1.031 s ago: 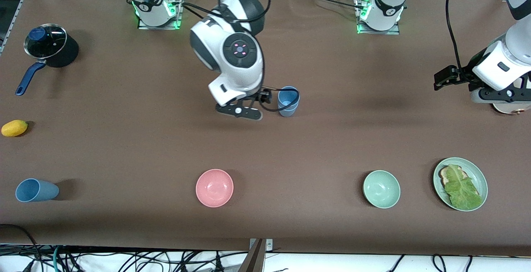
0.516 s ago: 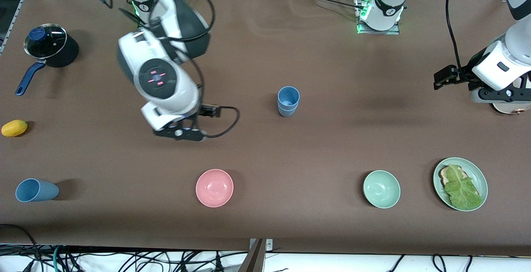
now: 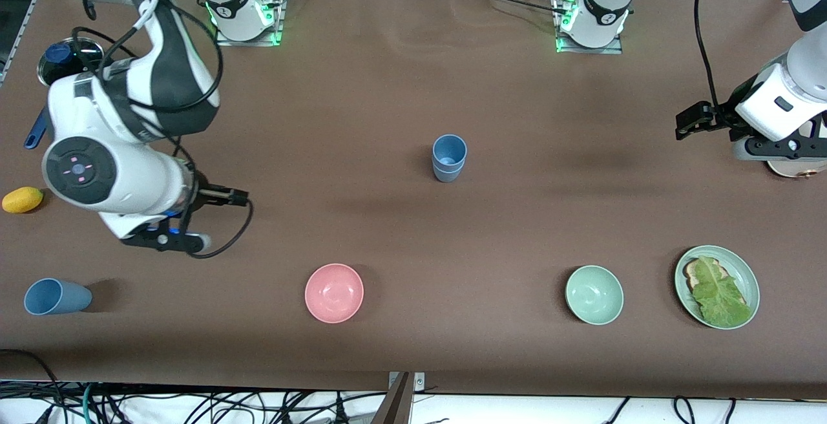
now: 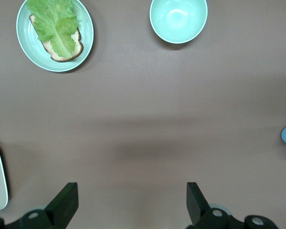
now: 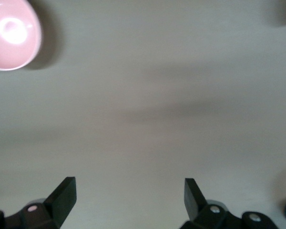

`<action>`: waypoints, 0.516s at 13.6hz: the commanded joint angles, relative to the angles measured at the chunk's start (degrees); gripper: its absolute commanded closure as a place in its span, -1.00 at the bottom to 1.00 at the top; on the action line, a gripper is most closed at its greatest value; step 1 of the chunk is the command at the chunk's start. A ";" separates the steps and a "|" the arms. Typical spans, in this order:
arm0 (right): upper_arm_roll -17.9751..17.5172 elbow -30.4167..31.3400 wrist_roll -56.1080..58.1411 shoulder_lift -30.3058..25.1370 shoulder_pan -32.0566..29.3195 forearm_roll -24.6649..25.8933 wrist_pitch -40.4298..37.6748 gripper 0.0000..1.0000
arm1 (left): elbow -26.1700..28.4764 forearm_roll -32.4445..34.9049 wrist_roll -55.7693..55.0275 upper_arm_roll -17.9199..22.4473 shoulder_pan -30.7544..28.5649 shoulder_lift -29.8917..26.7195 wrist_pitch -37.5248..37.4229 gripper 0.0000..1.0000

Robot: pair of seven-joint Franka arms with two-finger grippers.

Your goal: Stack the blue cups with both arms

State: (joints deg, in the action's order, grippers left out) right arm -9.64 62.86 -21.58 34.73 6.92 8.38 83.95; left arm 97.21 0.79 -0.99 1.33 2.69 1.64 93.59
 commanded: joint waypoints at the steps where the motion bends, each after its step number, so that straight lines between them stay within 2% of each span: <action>1: 3.39 1.91 3.72 -2.21 0.20 0.06 -0.45 -1.00 | -0.71 -1.32 1.26 -0.10 -1.37 -0.32 -0.78 -1.00; 3: 4.54 1.91 6.10 -3.27 -0.58 -0.73 -0.54 -1.00 | -0.79 -1.23 1.26 -0.19 -1.28 -0.32 -0.78 -1.00; 6: 4.37 2.52 9.18 -5.55 -3.84 -3.10 -1.24 -1.00 | -0.88 -1.14 1.34 -0.45 -1.19 -0.32 -0.78 -1.00; 7: 4.55 4.88 9.10 -6.95 -4.80 -4.67 -0.28 -1.00 | -0.97 -1.14 1.34 -0.45 -1.11 -0.32 -0.78 -1.00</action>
State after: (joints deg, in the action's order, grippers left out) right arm -4.98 63.22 -13.82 31.57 3.85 6.30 83.25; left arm 97.08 0.79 -0.87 1.15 1.78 1.64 93.59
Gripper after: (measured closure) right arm 0.000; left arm 0.000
